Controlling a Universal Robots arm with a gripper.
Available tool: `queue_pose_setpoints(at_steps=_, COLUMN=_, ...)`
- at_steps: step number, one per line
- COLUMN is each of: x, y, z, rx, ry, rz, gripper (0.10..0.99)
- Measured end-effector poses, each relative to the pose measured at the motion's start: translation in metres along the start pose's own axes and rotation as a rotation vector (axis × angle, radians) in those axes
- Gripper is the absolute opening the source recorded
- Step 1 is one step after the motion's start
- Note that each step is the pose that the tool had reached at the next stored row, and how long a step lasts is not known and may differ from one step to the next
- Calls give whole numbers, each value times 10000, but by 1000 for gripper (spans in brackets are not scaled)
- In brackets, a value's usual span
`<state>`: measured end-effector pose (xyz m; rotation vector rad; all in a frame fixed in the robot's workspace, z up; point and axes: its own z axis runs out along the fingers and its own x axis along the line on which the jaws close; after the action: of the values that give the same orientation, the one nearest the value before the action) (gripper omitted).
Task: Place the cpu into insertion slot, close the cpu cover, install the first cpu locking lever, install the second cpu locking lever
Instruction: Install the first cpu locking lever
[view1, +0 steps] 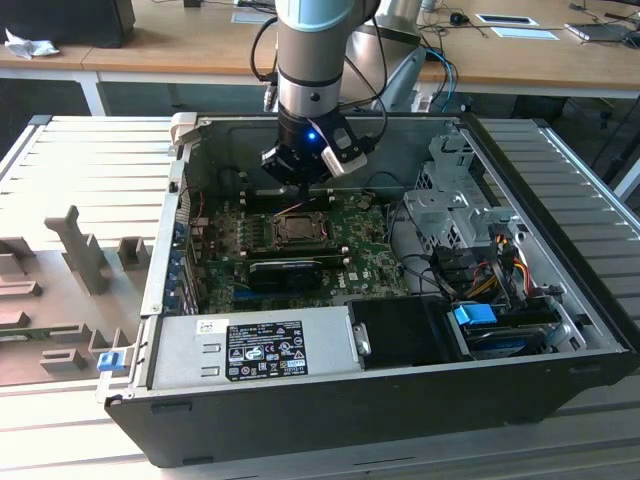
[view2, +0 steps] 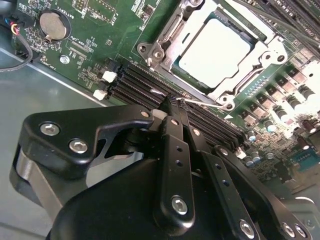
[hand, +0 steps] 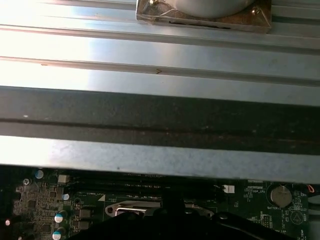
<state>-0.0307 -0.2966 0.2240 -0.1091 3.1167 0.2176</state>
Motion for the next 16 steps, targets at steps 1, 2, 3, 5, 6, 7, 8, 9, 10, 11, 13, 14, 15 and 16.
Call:
queue_pose_setpoints(at_steps=1, x=-5, y=2, z=8, rx=1, ry=1, rz=-1, gripper=106)
queue_pose_setpoints(at_steps=2, x=-12, y=3, z=16, rx=1, ry=1, rz=-2, gripper=106)
queue_pose_setpoints(at_steps=3, x=-19, y=5, z=24, rx=1, ry=1, rz=-4, gripper=106)
queue_pose_setpoints(at_steps=5, x=-36, y=5, z=49, rx=0, ry=1, rz=-4, gripper=106)
queue_pose_setpoints(at_steps=6, x=-38, y=4, z=63, rx=1, ry=0, rz=-4, gripper=106)
queue_pose_setpoints(at_steps=7, x=-39, y=4, z=82, rx=0, ry=0, rz=-3, gripper=106)
queue_pose_setpoints(at_steps=8, x=-41, y=2, z=98, rx=0, ry=0, rz=-3, gripper=106)
queue_pose_setpoints(at_steps=9, x=-42, y=0, z=124, rx=2, ry=1, rz=-5, gripper=106)
queue_pose_setpoints(at_steps=10, x=-45, y=-3, z=151, rx=7, ry=1, rz=-5, gripper=106)
queue_pose_setpoints(at_steps=11, x=-50, y=-5, z=162, rx=19, ry=2, rz=-6, gripper=106)
queue_pose_setpoints(at_steps=13, x=-58, y=-6, z=170, rx=40, ry=4, rz=-5, gripper=106)
queue_pose_setpoints(at_steps=14, x=-64, y=-7, z=171, rx=50, ry=5, rz=-5, gripper=106)
queue_pose_setpoints(at_steps=15, x=-70, y=-8, z=173, rx=60, ry=6, rz=-6, gripper=106)
queue_pose_setpoints(at_steps=16, x=-74, y=-8, z=175, rx=67, ry=5, rz=-6, gripper=106)
